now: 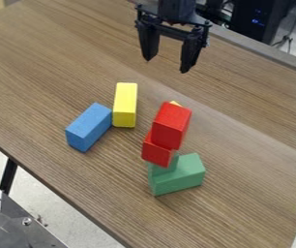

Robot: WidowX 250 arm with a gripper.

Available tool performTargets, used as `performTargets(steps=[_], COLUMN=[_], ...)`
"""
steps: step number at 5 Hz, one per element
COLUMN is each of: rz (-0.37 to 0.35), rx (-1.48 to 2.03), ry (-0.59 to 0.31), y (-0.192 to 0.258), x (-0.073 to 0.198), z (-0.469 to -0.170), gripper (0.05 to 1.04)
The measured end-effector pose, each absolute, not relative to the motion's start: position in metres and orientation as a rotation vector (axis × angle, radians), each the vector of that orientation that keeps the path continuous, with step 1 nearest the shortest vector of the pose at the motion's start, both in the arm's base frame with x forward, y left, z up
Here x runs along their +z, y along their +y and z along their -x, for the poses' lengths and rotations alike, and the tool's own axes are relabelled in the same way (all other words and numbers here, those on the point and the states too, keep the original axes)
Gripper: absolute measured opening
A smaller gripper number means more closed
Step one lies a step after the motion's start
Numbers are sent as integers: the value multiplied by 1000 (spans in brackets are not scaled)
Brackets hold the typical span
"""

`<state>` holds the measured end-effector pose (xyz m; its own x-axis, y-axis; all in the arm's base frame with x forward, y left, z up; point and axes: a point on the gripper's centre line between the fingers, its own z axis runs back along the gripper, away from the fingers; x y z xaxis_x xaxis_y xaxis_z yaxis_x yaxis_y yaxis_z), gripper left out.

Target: Put the yellow block on top of the red arch

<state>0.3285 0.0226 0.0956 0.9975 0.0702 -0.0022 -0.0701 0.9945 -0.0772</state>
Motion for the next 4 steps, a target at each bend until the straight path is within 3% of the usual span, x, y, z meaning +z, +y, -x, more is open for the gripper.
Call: performTargets(steps=[1,4], rz=[84,292], rx=[74,800], ry=[34,43], y=[21,14], x=[85,65], z=[-325,-299], gripper=[999,999])
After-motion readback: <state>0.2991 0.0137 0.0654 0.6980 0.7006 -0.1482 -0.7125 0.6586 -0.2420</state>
